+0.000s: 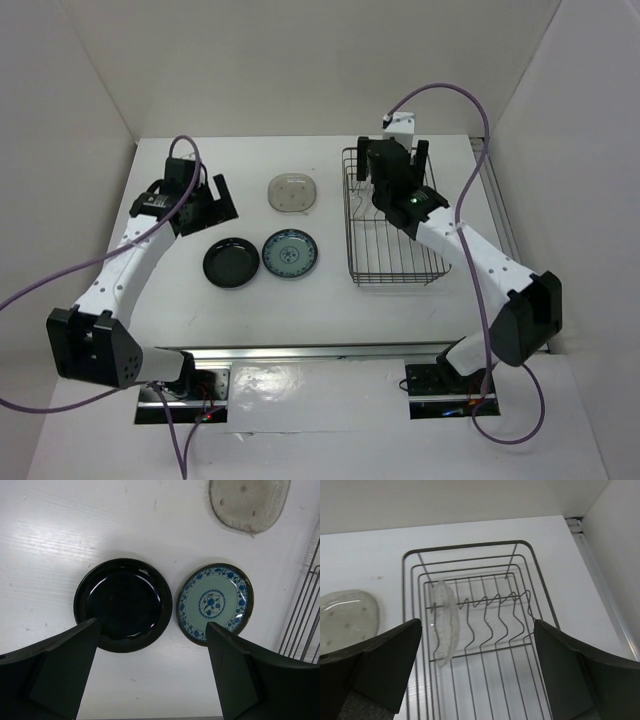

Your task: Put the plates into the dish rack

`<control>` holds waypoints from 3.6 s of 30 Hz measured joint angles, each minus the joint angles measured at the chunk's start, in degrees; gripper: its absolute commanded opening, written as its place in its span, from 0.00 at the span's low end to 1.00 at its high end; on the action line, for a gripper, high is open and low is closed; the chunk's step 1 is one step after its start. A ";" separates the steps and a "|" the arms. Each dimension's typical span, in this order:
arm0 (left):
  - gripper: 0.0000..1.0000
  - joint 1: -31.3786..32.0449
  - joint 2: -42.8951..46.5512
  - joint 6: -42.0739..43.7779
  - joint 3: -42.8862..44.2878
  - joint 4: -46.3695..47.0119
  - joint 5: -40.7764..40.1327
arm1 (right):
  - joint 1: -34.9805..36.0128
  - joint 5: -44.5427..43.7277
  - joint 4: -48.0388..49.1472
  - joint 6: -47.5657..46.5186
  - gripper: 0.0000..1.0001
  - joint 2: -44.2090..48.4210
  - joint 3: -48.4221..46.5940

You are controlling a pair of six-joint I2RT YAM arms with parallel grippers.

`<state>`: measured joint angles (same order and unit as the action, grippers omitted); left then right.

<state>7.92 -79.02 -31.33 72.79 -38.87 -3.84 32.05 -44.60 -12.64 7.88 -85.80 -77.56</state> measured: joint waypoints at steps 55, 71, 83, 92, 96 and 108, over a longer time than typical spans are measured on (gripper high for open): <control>0.62 -8.70 -5.09 -32.04 -29.24 10.84 -15.72 | 10.62 12.48 4.35 1.49 1.00 12.85 9.75; 0.23 -9.03 -6.69 -31.87 -27.54 13.46 -15.50 | 11.19 12.59 4.50 1.46 1.00 15.28 9.75; 0.00 -9.03 -0.68 -31.63 -30.08 13.38 -15.80 | 11.21 13.79 4.52 1.49 1.00 15.28 9.75; 0.00 -9.09 -3.74 -31.50 -30.32 17.44 -15.80 | 11.21 13.84 4.57 1.46 1.00 15.10 9.75; 0.00 -9.14 -3.63 -30.53 -30.99 18.32 -15.78 | 11.21 14.03 4.66 1.44 1.00 14.27 9.75; 0.17 -9.11 -1.88 -29.40 -31.78 18.93 -15.21 | 11.21 14.88 4.61 1.44 1.00 13.18 9.75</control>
<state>-1.19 -80.90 -60.73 41.01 -19.94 -19.05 43.27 -29.71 -8.03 9.32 -72.62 -67.81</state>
